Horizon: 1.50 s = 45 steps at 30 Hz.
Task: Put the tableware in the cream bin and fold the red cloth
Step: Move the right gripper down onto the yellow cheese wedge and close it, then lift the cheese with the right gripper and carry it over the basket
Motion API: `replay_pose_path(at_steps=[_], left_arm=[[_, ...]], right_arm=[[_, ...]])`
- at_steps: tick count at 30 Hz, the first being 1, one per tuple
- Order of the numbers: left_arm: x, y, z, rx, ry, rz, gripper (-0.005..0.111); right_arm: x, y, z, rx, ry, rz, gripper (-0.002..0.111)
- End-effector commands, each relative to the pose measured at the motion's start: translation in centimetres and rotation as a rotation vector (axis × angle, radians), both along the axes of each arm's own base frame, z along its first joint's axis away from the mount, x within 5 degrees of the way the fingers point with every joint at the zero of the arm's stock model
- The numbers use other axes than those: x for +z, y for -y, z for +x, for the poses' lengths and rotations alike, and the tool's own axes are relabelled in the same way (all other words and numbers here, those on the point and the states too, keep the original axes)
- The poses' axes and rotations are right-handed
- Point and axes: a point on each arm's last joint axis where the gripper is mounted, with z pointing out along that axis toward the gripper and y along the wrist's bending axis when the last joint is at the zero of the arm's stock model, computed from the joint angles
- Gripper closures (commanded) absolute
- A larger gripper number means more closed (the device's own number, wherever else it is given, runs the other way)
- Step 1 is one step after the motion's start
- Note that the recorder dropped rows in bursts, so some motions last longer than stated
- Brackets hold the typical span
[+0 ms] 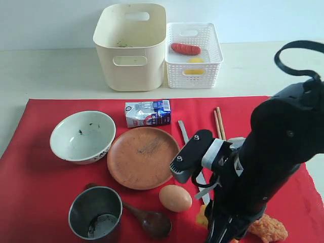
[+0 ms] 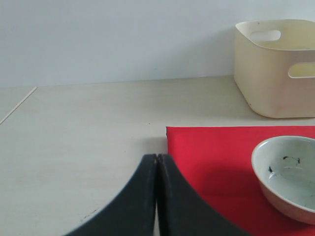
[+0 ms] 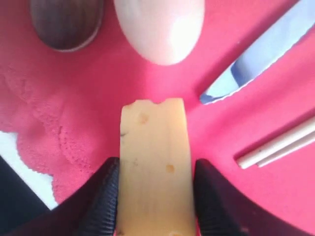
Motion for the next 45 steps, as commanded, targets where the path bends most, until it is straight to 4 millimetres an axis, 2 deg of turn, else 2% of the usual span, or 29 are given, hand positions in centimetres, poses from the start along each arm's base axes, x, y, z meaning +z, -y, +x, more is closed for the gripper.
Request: replay_pose_path(at_steps=[1,5,8,15,22,30,31,34,35,40,45], left_arm=[[0.0,0.0,0.0,0.002,0.007,-0.009,0.104],[0.0,0.0,0.0,0.002,0.007,-0.009,0.104],[0.0,0.0,0.0,0.002,0.007,-0.009,0.104],[0.0,0.0,0.0,0.002,0.007,-0.009,0.104],[0.0,0.0,0.0,0.002,0.007,-0.009,0.104],[0.0,0.0,0.0,0.002,0.007,-0.009,0.104],[0.0,0.0,0.0,0.002,0.007,-0.009,0.104],[0.0,0.0,0.0,0.002,0.007,-0.009,0.104],[0.0,0.0,0.0,0.002,0.007,-0.009,0.104],[0.0,0.0,0.0,0.002,0.007,-0.009,0.104],[0.0,0.0,0.0,0.002,0.007,-0.009,0.104]], right_arm=[[2.1,0.5,-0.4,0.004,0.060,0.056,0.108],[3.8,0.9,-0.2,0.030,0.155,0.082,0.108],[5.3,1.2,0.8,0.017,0.287,0.064,0.108],[9.4,1.3,5.7,-0.108,0.644,0.025,0.108],[10.4,2.3,10.8,-0.238,0.733,0.088,0.108],[9.5,3.4,16.8,-0.339,0.782,0.151,0.108],[9.1,3.4,18.5,-0.351,0.798,0.173,0.108],[8.5,2.9,21.3,-0.355,0.838,0.232,0.108],[8.0,2.5,22.8,-0.358,0.854,0.267,0.108],[5.4,2.1,27.3,-0.442,0.855,0.340,0.108],[2.8,1.4,30.2,-0.486,0.840,0.364,0.108]])
